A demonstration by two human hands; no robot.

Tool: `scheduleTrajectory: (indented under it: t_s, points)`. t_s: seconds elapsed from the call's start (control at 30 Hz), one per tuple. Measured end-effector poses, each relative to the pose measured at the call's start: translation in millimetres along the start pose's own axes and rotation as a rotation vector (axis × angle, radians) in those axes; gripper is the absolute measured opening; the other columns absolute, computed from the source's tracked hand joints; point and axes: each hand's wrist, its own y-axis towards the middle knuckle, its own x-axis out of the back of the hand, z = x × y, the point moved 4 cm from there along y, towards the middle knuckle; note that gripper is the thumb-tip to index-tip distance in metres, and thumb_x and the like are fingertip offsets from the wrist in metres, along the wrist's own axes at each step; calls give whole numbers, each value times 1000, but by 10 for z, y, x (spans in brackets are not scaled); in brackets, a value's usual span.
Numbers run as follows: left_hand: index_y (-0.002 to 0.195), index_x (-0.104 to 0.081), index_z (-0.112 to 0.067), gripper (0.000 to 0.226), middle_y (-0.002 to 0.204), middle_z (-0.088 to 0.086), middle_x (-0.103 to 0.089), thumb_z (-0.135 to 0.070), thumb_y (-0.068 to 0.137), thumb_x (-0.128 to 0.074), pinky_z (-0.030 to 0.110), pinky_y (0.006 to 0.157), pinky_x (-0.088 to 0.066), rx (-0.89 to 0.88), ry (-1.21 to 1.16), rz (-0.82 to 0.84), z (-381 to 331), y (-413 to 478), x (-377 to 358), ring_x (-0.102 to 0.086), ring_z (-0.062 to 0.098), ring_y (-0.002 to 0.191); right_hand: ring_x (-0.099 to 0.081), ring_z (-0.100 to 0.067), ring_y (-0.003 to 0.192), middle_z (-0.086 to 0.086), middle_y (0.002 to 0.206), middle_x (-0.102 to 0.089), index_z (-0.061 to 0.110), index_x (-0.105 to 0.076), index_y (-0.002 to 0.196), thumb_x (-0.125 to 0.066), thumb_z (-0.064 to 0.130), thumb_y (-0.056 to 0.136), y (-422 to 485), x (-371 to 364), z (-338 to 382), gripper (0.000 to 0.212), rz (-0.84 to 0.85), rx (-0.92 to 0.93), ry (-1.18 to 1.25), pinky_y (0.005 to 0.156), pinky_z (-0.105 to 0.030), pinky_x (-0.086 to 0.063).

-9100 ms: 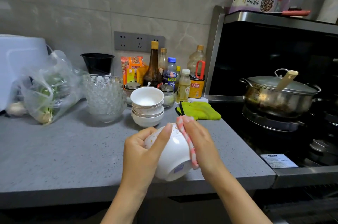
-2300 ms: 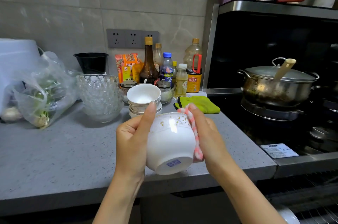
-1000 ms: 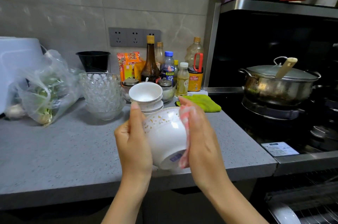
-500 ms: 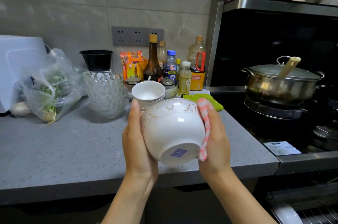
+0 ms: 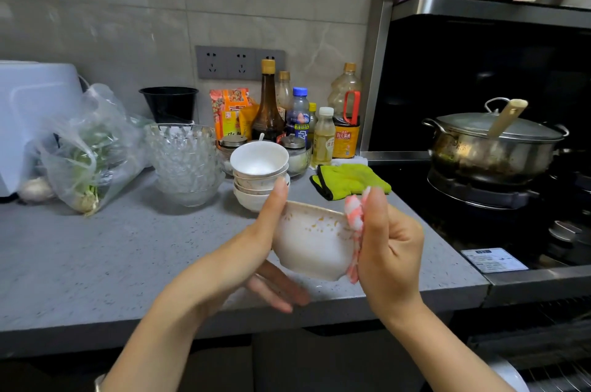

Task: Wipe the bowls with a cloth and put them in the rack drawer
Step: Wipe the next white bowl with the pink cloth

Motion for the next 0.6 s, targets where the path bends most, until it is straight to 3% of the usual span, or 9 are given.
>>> scheduleTrajectory:
  t_s: [0.1, 0.2, 0.3, 0.37, 0.43, 0.5, 0.6]
  points:
    - [108, -64, -26, 88, 89, 11, -75, -85, 56, -27, 28, 51, -55, -29, -148, 20, 14, 39, -13, -73, 27, 75, -43, -1, 28, 9, 35, -45, 26, -51, 51, -39, 56, 96, -39, 1, -25, 55, 70, 73, -60, 36, -18, -34]
    - [120, -59, -25, 67, 102, 12, -73, -76, 78, -43, 28, 53, -54, -84, -331, 11, 56, 53, -1, -73, 28, 82, -45, -3, 26, 8, 35, -47, 33, -53, 50, -42, 53, 94, -29, 20, -30, 50, 163, 9, -67, 35, -12, -32]
    - [122, -59, -21, 54, 111, 19, -69, -45, 73, -63, 32, 57, -56, -79, -437, -34, 134, 83, 4, -71, 30, 84, -43, -11, 23, 4, 38, -48, 28, -53, 49, -43, 57, 91, 25, 62, -23, 52, 235, -131, -69, 32, -11, -29]
    - [122, -59, -18, 58, 115, 22, -67, -40, 68, -65, 38, 63, -58, -52, -480, -46, 200, 104, -14, -70, 32, 90, -42, -15, 23, 1, 36, -43, 26, -53, 48, -43, 48, 96, 73, 71, 7, 54, 312, -223, -129, 31, -14, -30]
    - [123, -60, -21, 48, 116, 19, -67, -32, 76, -63, 45, 74, -58, -75, -493, -20, 251, 128, -58, -67, 34, 101, -45, -17, 26, 1, 35, -45, 27, -59, 53, -42, 43, 97, 106, 53, 31, 49, 419, -277, -319, 33, -18, -34]
    - [123, -60, -27, 41, 118, 15, -67, -34, 84, -53, 45, 76, -57, -111, -460, -23, 280, 150, -108, -64, 34, 107, -51, -10, 31, 0, 37, -53, 27, -65, 70, -39, 46, 98, 115, 12, 41, 43, 546, -264, -600, 46, -22, -41]
    - [125, -59, -24, 35, 112, 10, -70, -32, 92, -48, 41, 78, -57, -154, -413, -143, 304, 195, -119, -68, 26, 102, -60, 5, 59, 0, 60, -68, 30, -62, 92, -32, 51, 97, 108, -63, 37, 37, 747, -143, -906, 59, -11, -36]
